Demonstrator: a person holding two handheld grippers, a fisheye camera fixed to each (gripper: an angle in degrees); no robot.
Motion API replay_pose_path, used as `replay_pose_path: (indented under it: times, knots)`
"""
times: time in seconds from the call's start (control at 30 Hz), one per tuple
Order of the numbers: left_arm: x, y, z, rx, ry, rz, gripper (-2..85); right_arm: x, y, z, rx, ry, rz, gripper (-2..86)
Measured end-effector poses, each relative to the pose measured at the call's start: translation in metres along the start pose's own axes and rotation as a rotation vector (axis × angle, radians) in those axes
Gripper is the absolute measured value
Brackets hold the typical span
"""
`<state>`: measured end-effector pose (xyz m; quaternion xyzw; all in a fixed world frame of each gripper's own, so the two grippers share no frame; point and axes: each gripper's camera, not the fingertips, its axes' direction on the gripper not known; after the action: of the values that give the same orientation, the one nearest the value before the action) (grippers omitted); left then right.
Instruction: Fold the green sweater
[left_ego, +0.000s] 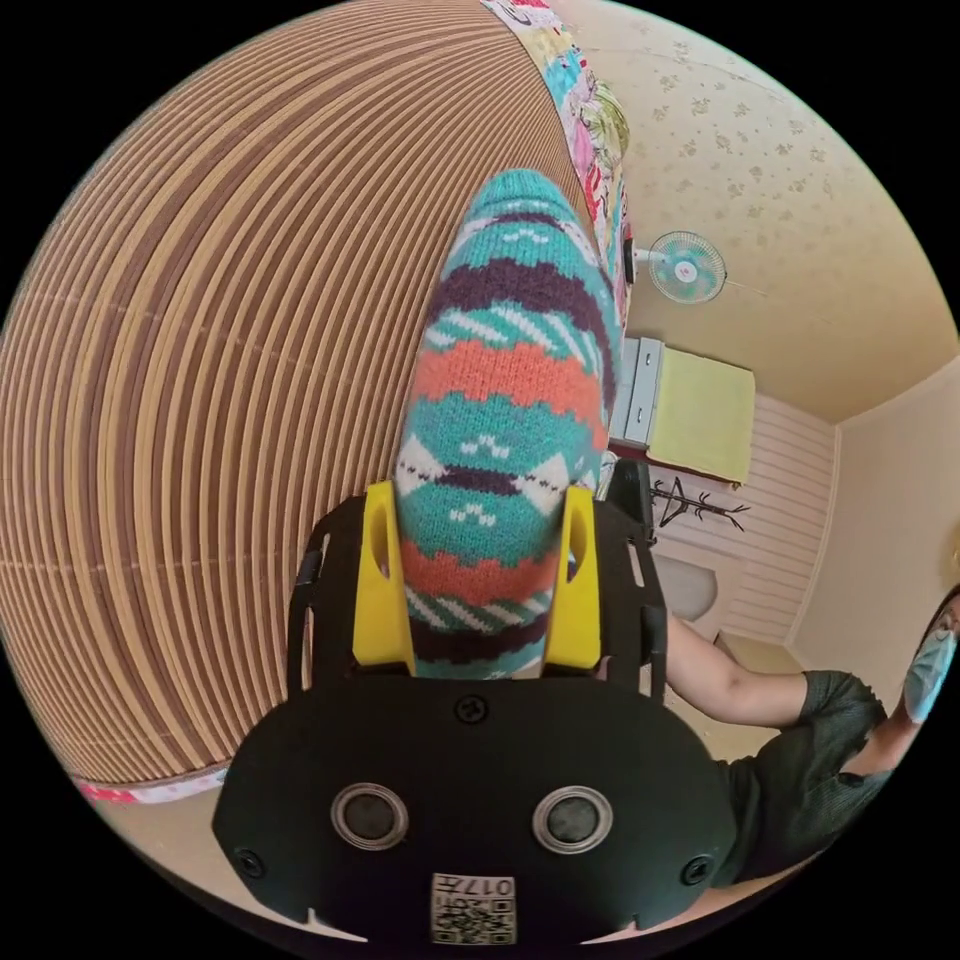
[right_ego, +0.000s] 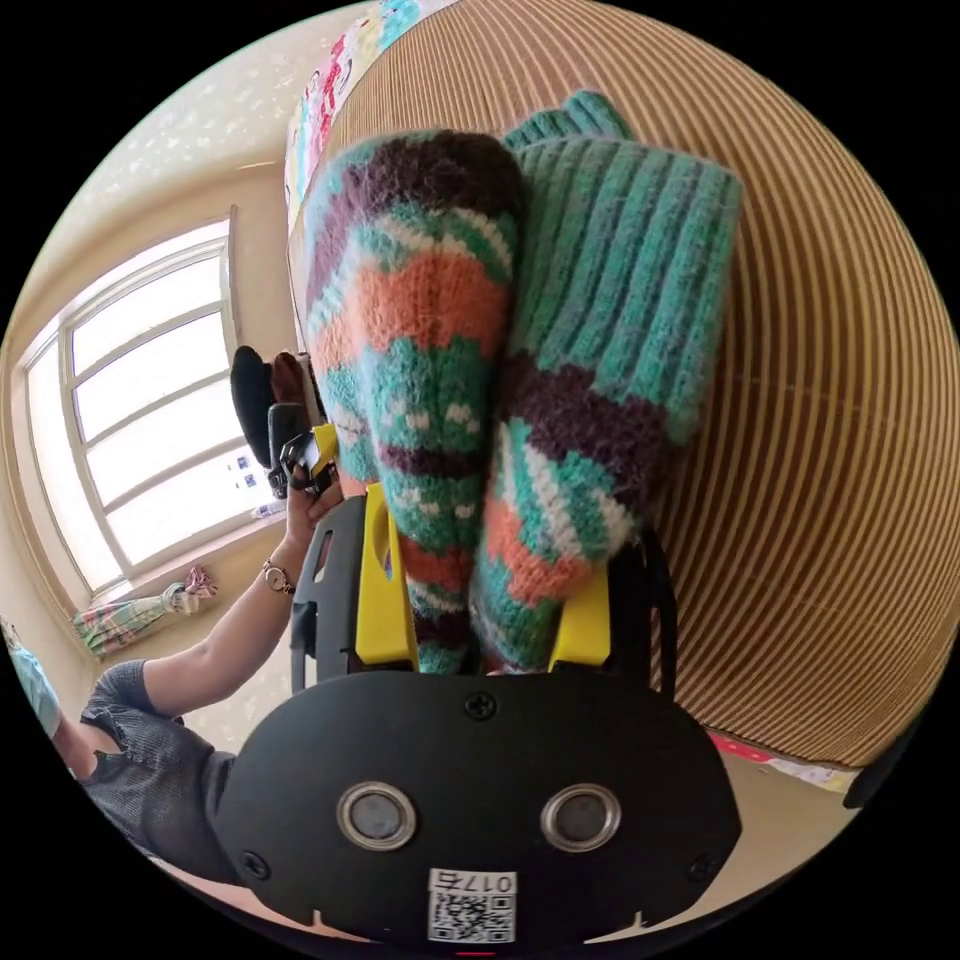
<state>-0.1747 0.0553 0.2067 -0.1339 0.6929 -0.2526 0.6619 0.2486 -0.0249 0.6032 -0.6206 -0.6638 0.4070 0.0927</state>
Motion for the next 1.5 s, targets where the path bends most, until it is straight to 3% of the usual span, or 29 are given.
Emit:
replay_pose_path:
  times: [0.3,0.47,0.53,0.63,0.8,0.93,1.07,1.23,1.3,1.5]
  knots:
    - [-0.055,0.034,-0.186,0.081,-0.301,-0.053,21.2,-0.087,-0.029,0.141,0.0,-0.045,-0.034,18.1]
    - [-0.055,0.077,-0.295,0.21,-0.721,-0.068,17.2,-0.155,-0.078,0.231,0.004,-0.02,-0.061,18.1]
    - [-0.051,0.103,-0.313,0.258,-0.799,-0.045,16.7,-0.18,-0.097,0.264,0.015,-0.008,-0.05,18.2]
    - [-0.063,0.147,-0.326,0.289,-0.753,-0.044,16.2,-0.21,-0.13,0.313,0.023,-0.003,-0.036,18.1]
    - [-0.114,0.211,-0.304,0.313,-0.603,-0.147,14.8,-0.216,-0.168,0.369,0.024,0.002,-0.07,17.7]
    - [-0.149,0.228,-0.245,0.209,-0.513,-0.172,14.1,-0.194,-0.171,0.369,-0.02,-0.095,-0.118,17.5]
    - [-0.128,0.208,-0.191,0.097,-0.527,-0.044,13.7,-0.167,-0.152,0.336,-0.062,-0.125,-0.218,15.0]
    - [-0.069,0.166,-0.133,0.01,-0.608,0.192,12.7,-0.102,-0.097,0.272,-0.063,0.048,-0.216,4.4]
    - [-0.047,0.153,-0.111,-0.003,-0.632,0.255,12.2,-0.053,-0.066,0.234,-0.057,0.203,-0.129,2.5]
    - [0.011,0.114,-0.026,0.002,-0.592,0.324,10.2,0.085,0.022,0.104,0.133,0.306,0.195,1.6]
